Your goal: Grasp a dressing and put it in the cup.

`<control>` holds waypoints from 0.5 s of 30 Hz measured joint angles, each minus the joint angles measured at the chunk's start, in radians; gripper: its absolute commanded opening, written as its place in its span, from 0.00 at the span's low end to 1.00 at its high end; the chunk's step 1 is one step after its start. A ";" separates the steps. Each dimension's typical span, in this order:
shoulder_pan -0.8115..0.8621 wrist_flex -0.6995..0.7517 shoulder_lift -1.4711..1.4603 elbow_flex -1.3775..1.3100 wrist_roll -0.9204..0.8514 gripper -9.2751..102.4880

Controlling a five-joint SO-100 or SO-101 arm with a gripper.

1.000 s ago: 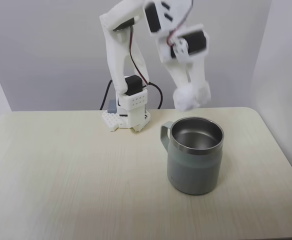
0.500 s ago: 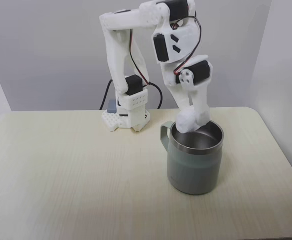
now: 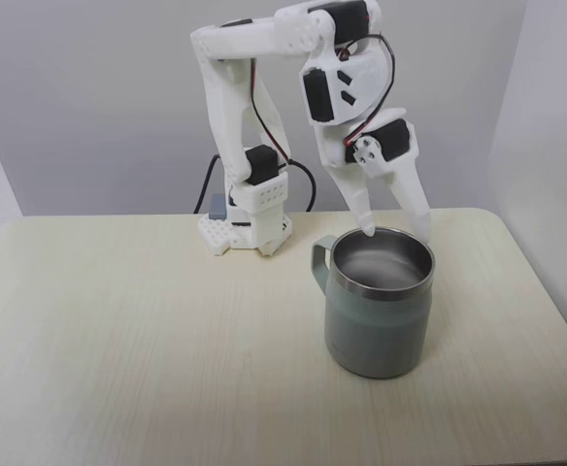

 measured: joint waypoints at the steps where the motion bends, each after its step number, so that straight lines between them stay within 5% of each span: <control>1: 0.000 -0.006 0.000 0.000 -0.002 0.32; 15: 0.005 -0.011 -0.031 -0.014 -0.058 0.32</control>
